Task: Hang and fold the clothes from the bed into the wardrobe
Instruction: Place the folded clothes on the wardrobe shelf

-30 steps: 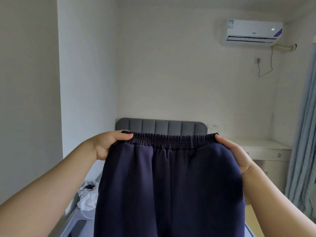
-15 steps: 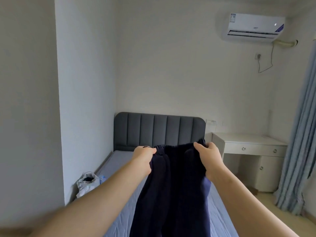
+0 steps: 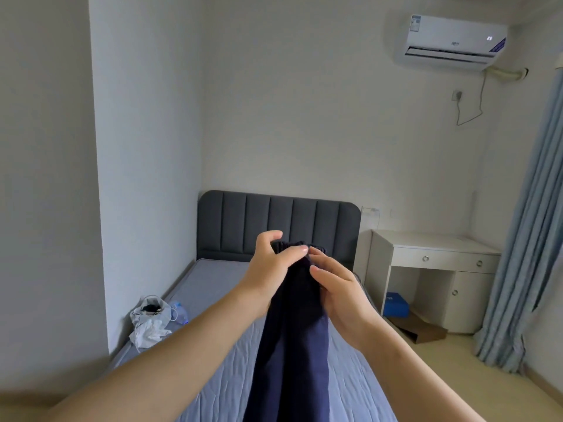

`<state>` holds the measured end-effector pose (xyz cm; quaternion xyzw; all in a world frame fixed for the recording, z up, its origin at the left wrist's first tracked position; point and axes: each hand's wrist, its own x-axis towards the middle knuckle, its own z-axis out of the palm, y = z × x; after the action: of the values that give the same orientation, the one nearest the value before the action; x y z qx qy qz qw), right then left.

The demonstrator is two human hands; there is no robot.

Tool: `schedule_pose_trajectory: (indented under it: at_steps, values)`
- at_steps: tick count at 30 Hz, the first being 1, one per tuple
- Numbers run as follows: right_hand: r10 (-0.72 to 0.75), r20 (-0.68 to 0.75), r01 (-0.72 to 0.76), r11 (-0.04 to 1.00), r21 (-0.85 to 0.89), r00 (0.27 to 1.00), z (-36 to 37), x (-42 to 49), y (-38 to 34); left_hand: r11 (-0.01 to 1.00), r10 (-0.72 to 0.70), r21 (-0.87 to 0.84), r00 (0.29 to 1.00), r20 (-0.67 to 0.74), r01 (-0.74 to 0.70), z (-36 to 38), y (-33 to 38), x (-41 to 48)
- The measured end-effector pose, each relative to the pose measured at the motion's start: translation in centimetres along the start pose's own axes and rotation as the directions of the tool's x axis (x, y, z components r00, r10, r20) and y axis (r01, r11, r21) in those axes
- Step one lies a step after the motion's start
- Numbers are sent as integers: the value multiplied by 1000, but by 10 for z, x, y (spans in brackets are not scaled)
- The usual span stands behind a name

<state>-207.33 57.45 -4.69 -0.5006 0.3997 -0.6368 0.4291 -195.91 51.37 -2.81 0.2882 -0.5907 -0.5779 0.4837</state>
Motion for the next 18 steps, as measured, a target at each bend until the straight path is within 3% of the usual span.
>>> schedule_pose_trajectory:
  at_steps: [3, 5, 7, 9, 12, 14, 17, 18]
  values:
    - [47, 111, -48, 999, -1, 993, -2, -4, -4, 959, 92, 262, 993, 70, -107, -10, -3, 0]
    - [57, 114, -40, 987, -153, 992, -3, -3, -9, 918, 123, 371, 990, 69, -140, -16, -3, 0]
    - [-16, 16, 21, 937, -348, 1000, -3, -2, -17, 924, 108, 363, 992, 60, -122, -20, -1, 1]
    - [-205, -100, 118, 828, -548, 974, -4, 0, -27, 940, 76, 327, 993, 88, -100, -25, 1, 2]
    - [-331, 35, 213, 518, -828, 943, -9, 6, -33, 953, 73, 279, 982, 175, -121, -32, 8, 2]
    - [-254, 80, 189, 442, -877, 964, -14, 11, -32, 966, 90, 221, 974, 208, -136, -36, 16, 3]
    - [-36, 165, 156, 563, -812, 986, -17, 15, -41, 981, 99, 140, 968, 230, -133, -44, 29, 8]
    - [37, 204, 151, 545, -825, 978, -18, 15, -45, 981, 98, 138, 966, 239, -134, -47, 31, 9]
